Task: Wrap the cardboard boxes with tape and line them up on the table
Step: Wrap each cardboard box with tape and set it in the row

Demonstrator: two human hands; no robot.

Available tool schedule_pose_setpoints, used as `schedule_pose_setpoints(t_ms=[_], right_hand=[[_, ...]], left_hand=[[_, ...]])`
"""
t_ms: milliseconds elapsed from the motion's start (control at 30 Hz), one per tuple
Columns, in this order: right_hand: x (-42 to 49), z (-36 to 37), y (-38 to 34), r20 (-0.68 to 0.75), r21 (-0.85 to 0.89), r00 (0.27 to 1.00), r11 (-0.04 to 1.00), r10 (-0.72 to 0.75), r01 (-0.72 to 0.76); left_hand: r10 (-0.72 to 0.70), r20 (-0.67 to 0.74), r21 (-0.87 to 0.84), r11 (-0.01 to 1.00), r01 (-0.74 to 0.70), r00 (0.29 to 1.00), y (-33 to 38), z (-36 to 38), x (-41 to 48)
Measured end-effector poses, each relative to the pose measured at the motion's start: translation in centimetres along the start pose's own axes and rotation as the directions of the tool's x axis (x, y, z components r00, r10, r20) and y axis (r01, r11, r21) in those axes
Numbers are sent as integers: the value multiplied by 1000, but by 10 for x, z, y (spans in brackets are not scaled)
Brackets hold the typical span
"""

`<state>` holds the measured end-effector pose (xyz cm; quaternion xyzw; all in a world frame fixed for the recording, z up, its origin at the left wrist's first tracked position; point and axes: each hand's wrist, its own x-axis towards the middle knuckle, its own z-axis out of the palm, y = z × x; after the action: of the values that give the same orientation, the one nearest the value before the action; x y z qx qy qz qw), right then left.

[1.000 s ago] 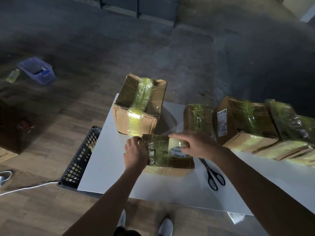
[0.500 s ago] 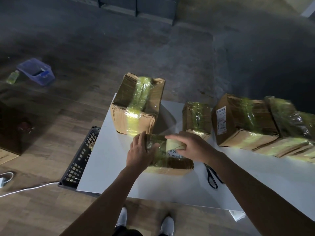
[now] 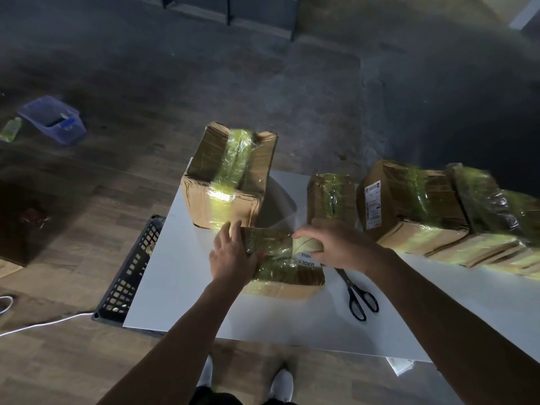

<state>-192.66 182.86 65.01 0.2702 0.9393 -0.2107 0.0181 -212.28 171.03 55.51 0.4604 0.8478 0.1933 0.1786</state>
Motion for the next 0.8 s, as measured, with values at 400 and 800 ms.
schedule_pose_setpoints(t_ms=[400, 800], right_hand=[[-18, 19, 14, -77, 295, 997, 956, 20, 4], [-44, 9, 44, -14, 81, 991, 988, 135, -134]], left_hand=[[612, 320, 346, 635, -691, 723, -1, 15, -27], [574, 384, 368, 623, -690, 723, 9, 10, -26]])
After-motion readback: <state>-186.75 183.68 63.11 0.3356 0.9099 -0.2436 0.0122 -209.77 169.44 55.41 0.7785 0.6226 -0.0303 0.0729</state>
